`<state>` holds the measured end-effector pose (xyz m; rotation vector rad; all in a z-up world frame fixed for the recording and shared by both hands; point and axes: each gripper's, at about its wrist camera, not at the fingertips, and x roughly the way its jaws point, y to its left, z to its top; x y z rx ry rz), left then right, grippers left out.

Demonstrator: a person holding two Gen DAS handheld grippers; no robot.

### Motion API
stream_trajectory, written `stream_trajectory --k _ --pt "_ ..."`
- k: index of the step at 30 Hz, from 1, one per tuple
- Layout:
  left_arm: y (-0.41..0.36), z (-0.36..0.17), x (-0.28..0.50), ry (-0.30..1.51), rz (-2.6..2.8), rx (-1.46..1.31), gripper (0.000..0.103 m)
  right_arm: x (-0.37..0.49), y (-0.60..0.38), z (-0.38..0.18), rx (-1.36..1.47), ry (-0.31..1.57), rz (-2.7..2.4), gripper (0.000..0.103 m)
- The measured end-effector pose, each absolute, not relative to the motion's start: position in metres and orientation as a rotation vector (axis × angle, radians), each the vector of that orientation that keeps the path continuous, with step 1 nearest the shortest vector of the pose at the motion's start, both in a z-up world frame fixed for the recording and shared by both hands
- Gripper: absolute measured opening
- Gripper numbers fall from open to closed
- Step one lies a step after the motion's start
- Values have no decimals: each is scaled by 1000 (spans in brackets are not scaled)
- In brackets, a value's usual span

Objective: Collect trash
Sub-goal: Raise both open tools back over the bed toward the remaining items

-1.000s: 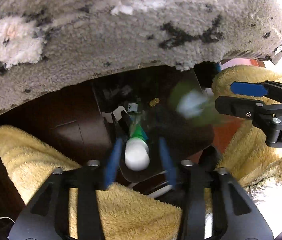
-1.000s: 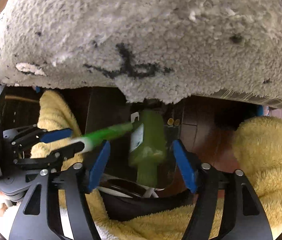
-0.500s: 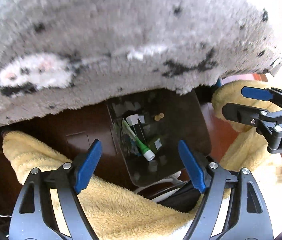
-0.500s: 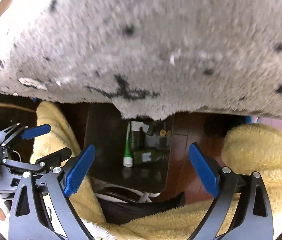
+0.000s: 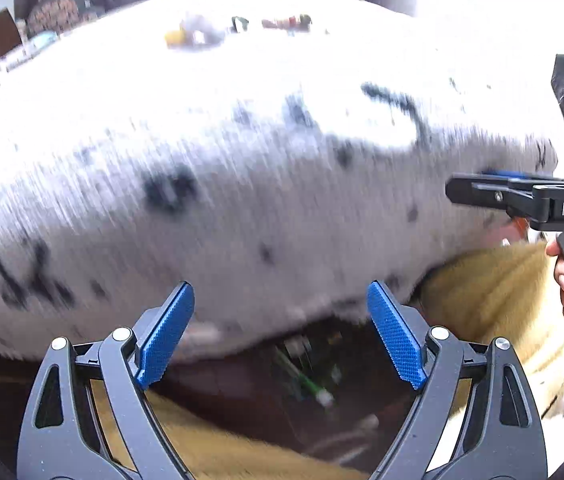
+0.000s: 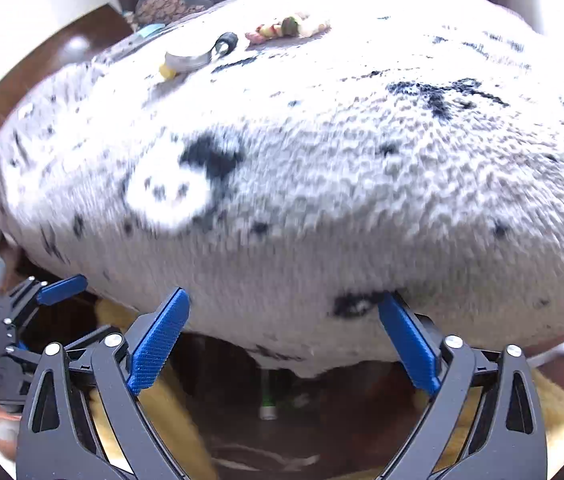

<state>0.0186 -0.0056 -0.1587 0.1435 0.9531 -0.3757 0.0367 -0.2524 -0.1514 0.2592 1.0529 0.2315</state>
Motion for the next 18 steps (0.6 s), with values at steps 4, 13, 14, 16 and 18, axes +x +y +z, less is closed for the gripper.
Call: stream_trajectory --k 4,13,14,16,18 --pt "2 -133 42 903 -356 134 83 52 -251 -147 280 1136 217 100" --pt "-1 -94 91 791 -313 185 85 44 -257 -111 199 987 170 99" --pt "-4 -91 102 780 -308 188 86 46 -257 -105 190 957 165 99" --pt "-5 -84 116 764 -297 187 86 62 -258 -95 152 899 136 99" --pt "-5 -83 130 759 -290 175 86 82 -259 -88 109 829 115 99"
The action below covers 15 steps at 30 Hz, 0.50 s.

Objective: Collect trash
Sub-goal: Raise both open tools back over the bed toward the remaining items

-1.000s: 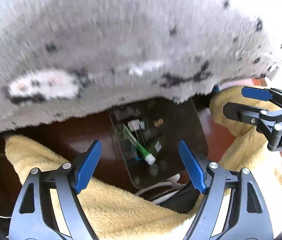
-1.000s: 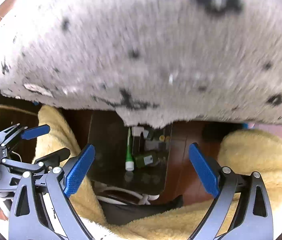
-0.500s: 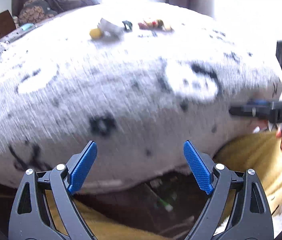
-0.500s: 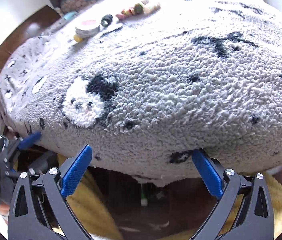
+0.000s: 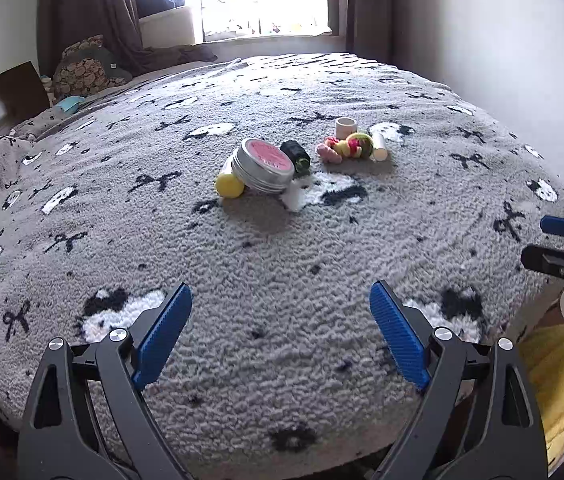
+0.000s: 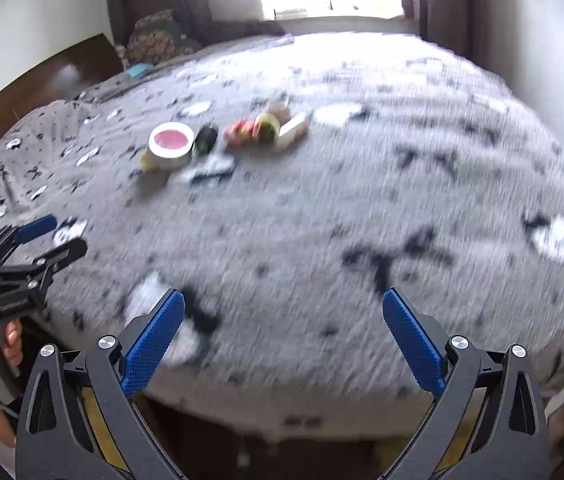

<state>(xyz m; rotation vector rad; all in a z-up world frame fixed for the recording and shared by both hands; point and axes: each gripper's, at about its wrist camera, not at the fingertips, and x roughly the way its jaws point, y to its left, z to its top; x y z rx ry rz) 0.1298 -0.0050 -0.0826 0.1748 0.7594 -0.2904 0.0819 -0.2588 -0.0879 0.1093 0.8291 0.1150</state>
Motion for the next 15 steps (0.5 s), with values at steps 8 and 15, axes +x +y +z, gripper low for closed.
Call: stream_trajectory --k 8,15 --pt "-13 -99 197 806 -284 125 83 180 -263 -85 33 762 81 71" --pt "-23 -107 248 821 -275 114 62 262 -259 -97 45 798 85 43"
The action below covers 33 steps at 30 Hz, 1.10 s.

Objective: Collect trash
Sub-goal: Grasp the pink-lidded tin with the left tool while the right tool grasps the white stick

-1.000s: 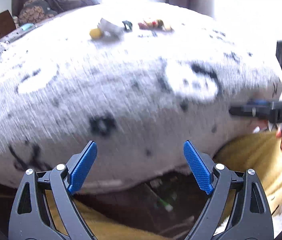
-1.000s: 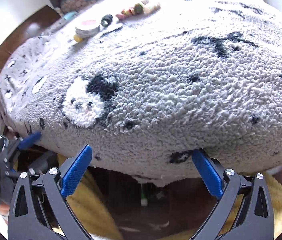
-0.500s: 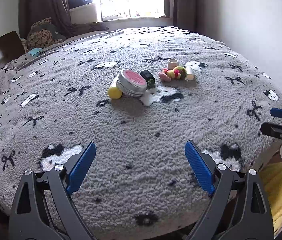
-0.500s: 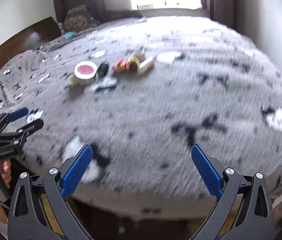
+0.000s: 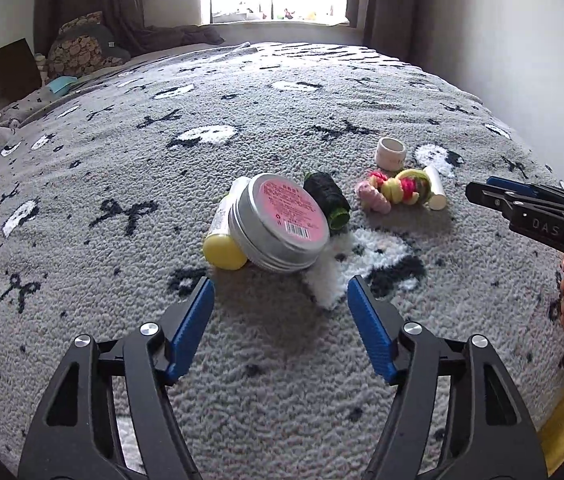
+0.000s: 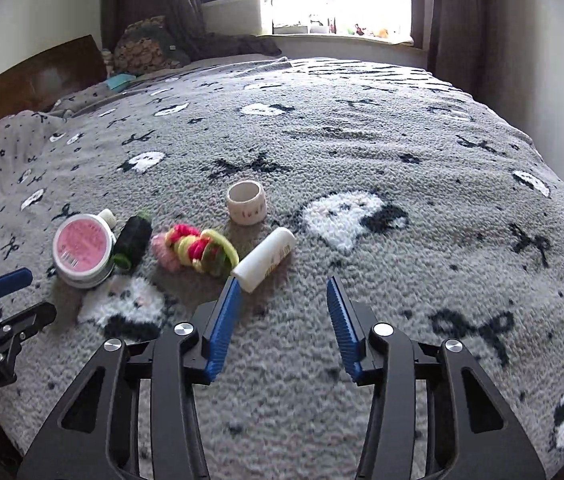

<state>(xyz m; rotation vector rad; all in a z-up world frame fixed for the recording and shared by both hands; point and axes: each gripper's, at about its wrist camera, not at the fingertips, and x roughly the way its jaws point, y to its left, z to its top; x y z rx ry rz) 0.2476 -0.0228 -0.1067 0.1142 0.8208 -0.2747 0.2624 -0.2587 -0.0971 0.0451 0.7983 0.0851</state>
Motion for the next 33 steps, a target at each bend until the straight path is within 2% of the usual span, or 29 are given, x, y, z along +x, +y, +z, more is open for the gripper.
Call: stream_trajectory --k 11,15,16,18,25,27,29,31,33 --pt "-32 -125 289 871 -297 70 47 322 -256 -125 156 897 109 35" --pt "-34 -126 305 884 -319 13 47 329 -250 -130 115 921 89 31" --pt "-34 -126 309 893 -321 -7 48 330 -250 -131 106 926 89 30" --pt "-36 -126 314 898 -317 -14 61 327 -249 -131 82 927 94 30" --pt "-41 -129 331 883 -291 36 66 310 -250 -124 3 902 126 29" --pt "-38 -129 337 884 -296 15 75 307 -252 -121 2 895 129 28" --pt "-36 -129 342 881 -303 -4 75 305 -253 -119 0 890 131 28" --pt "-36 -126 344 866 -308 -11 65 301 -254 -116 -3 883 133 28" --pt "-37 -122 344 860 -305 -8 64 298 -255 -114 -4 878 133 27"
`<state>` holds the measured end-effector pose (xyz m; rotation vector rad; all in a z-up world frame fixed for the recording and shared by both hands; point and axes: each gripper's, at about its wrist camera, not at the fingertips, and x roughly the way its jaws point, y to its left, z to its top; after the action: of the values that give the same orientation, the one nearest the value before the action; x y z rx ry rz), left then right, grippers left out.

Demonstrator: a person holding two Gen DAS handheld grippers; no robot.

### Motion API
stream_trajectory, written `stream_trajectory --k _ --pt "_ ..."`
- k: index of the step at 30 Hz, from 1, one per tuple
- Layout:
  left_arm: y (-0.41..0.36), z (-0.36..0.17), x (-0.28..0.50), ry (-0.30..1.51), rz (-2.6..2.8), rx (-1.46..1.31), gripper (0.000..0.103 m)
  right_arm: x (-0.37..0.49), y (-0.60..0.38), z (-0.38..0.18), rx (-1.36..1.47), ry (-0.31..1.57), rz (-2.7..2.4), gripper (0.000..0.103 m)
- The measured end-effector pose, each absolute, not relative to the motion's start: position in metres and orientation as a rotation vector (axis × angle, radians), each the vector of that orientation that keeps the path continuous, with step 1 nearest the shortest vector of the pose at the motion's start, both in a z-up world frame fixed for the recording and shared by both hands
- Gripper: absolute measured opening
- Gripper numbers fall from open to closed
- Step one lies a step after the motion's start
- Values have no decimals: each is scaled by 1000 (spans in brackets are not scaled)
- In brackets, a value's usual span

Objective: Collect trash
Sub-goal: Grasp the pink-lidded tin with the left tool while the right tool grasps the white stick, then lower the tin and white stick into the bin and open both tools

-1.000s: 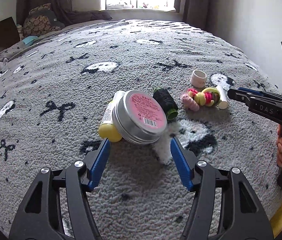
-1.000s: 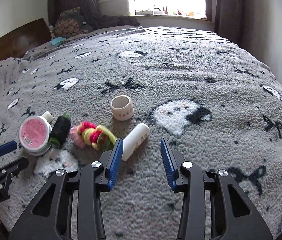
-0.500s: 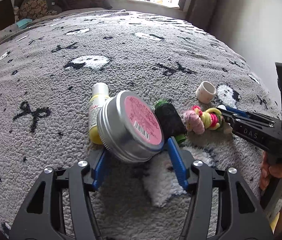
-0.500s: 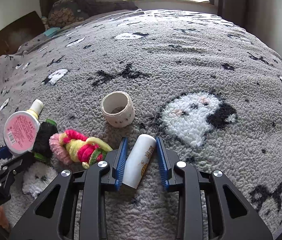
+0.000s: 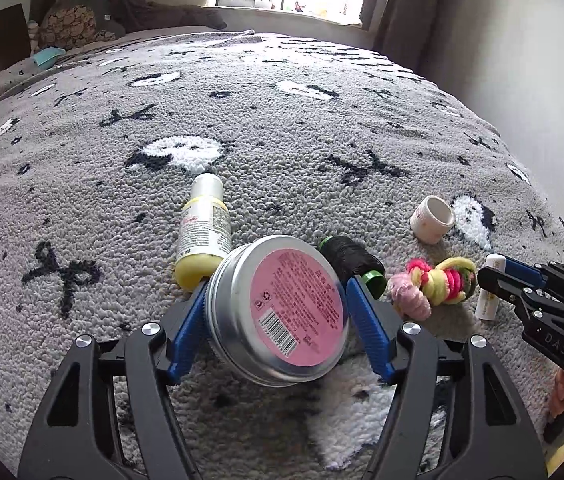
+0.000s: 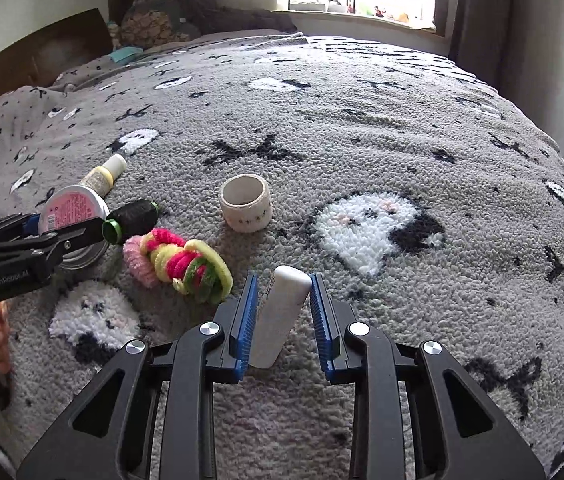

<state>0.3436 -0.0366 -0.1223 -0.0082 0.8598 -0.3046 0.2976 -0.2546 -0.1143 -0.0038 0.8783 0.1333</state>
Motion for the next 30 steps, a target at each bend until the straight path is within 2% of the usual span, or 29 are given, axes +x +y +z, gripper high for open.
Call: stream_trajectory --k 13,30 --pt "-38 -107 294 821 -277 94 64 253 -256 -92 -27 847 141 23" --pt "-26 -63 133 731 -311 116 64 118 -244 -51 -18 767 169 22"
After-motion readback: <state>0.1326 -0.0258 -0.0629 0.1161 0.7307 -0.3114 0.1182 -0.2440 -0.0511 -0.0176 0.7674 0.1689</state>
